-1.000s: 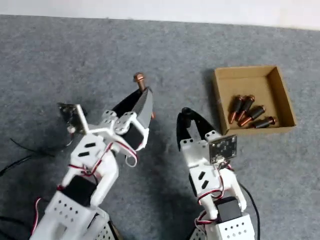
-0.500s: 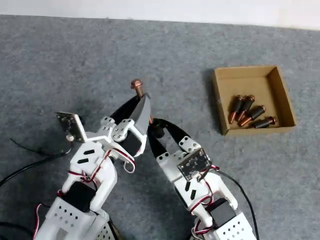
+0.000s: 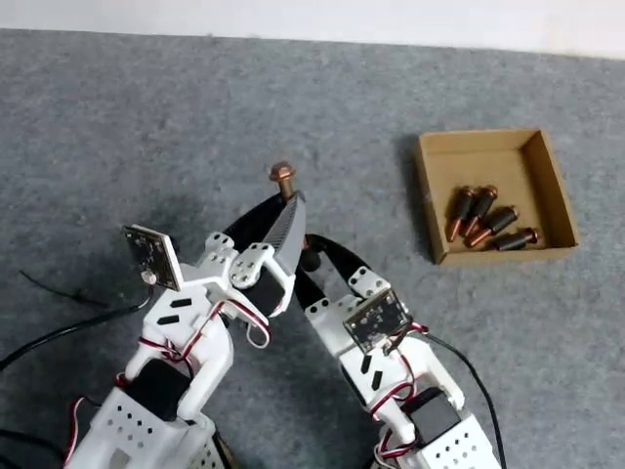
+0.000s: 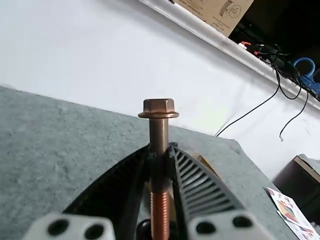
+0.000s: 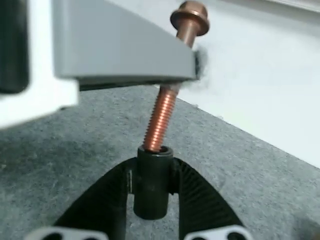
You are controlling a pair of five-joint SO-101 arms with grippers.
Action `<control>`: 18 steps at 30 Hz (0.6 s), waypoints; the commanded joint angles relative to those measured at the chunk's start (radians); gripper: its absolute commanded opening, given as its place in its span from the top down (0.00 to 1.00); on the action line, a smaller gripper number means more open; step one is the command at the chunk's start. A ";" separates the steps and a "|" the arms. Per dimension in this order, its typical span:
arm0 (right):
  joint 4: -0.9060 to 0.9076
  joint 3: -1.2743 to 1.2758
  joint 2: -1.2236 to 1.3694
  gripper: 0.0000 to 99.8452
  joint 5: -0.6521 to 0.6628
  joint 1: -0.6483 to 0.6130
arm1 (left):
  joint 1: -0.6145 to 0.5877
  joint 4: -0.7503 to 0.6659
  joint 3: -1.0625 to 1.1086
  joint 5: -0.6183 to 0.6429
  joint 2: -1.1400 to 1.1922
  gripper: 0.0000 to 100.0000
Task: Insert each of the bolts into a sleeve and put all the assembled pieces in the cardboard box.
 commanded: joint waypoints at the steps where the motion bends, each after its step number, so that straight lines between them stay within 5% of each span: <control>1: -0.005 0.147 -0.013 1.00 0.006 0.025 | 0.036 -0.018 0.007 -0.031 -0.007 0.99; 18: 0.038 0.147 -0.013 1.00 0.006 0.002 | 0.007 -0.054 0.062 -0.094 -0.012 0.99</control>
